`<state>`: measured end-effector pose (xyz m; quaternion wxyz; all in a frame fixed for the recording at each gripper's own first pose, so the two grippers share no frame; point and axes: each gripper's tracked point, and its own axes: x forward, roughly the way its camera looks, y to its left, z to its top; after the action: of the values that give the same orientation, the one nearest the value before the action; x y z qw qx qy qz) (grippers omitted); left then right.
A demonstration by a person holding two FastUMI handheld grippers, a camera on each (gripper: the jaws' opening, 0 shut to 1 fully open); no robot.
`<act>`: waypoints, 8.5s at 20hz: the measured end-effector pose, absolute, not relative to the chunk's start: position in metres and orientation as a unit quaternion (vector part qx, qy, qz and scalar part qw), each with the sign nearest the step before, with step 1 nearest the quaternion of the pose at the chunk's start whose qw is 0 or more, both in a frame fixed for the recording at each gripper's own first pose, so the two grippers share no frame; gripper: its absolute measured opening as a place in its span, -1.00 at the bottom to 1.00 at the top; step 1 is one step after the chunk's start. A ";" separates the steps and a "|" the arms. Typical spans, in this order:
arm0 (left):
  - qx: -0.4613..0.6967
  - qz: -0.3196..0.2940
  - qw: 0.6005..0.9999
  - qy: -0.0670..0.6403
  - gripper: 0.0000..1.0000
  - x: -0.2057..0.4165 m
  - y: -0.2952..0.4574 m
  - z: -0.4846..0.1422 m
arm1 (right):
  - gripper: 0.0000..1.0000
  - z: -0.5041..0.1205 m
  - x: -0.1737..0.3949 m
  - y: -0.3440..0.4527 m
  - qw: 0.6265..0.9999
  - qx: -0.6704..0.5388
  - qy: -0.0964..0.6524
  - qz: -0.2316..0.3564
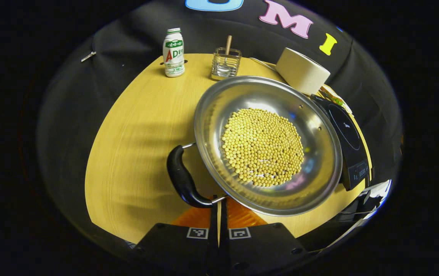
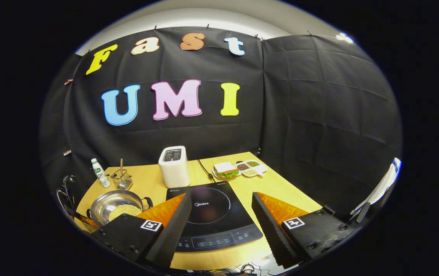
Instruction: First push the handle of the pot to place it horizontally, then grasp the pot with both hands and set it on the induction cooktop.
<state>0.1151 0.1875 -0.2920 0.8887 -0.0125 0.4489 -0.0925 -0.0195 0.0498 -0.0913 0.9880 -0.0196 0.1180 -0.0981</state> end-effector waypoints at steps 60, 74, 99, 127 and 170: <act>-0.010 -0.096 0.949 0.300 0.91 0.226 0.237 -0.185 | 0.98 -0.262 0.140 0.279 0.926 0.018 0.359 0.112; -0.081 -0.104 0.939 0.317 0.91 0.265 0.221 -0.240 | 0.99 -0.360 0.147 0.286 0.896 0.011 0.432 0.106; -0.086 -0.101 0.926 0.353 0.24 0.262 0.221 -0.286 | 0.15 -0.386 0.142 0.286 0.888 -0.009 0.450 0.092; -0.074 -0.128 0.936 0.320 0.19 0.188 0.115 -0.173 | 0.22 -0.236 0.102 0.187 0.915 -0.010 0.392 0.093; -0.067 -0.144 0.928 0.338 0.19 0.253 -0.149 -0.232 | 0.22 -0.273 0.198 -0.061 0.909 0.009 0.412 0.066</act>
<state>0.2533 -0.1489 -0.2320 0.9277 -0.0669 0.3377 -0.1441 0.1978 -0.0611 -0.2727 0.9087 0.0087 0.4122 0.0655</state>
